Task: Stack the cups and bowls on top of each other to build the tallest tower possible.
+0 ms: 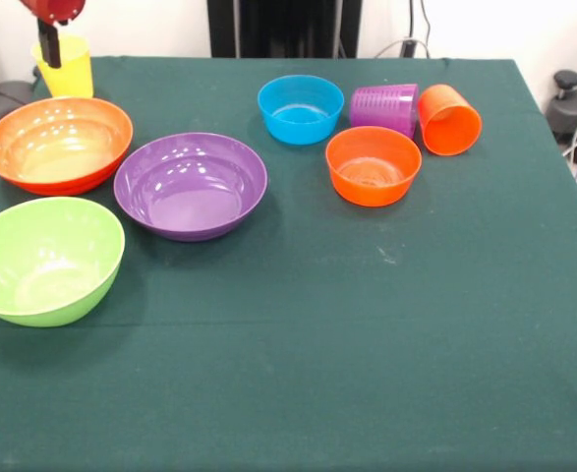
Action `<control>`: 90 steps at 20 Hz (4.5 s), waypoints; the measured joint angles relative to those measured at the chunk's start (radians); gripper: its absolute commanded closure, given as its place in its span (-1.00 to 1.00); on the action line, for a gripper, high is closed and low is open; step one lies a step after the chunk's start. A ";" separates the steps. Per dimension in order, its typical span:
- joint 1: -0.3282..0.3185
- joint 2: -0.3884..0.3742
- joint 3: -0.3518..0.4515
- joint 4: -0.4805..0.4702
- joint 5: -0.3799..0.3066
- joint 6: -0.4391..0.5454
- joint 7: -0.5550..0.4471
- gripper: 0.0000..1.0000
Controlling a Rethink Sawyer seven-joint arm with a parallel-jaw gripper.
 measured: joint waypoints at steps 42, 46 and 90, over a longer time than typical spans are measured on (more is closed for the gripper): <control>-0.088 -0.161 0.156 0.310 -0.063 0.199 -0.070 1.00; -0.088 -0.136 0.156 0.280 -0.086 0.199 -0.070 1.00; -0.215 0.205 0.155 -0.333 -0.247 -0.105 -0.070 1.00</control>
